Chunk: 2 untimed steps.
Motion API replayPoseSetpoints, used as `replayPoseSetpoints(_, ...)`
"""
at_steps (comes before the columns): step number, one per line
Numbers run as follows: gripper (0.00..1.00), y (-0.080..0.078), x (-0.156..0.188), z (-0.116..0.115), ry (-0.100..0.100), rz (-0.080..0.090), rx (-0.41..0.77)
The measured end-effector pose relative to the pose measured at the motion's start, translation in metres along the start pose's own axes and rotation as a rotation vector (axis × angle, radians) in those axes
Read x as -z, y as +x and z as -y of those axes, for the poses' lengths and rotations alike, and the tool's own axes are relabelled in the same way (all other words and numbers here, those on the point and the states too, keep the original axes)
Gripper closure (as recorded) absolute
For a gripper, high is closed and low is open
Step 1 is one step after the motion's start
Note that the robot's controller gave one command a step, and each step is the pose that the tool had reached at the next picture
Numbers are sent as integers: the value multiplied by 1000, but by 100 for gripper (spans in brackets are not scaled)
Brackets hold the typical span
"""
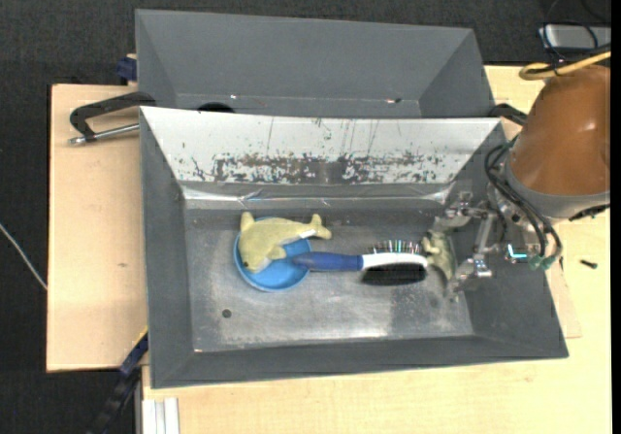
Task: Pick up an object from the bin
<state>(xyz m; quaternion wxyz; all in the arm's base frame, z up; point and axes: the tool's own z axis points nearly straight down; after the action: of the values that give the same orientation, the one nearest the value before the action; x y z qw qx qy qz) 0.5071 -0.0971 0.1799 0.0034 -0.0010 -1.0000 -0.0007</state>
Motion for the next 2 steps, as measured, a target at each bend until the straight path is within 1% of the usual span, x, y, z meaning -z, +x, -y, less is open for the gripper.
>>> replayPoseSetpoints(1, 0, -39, -106, -80, 2, 10, 218)
replayPoseSetpoints(2, 0, -48, -78, -59, 4, 14, 375)
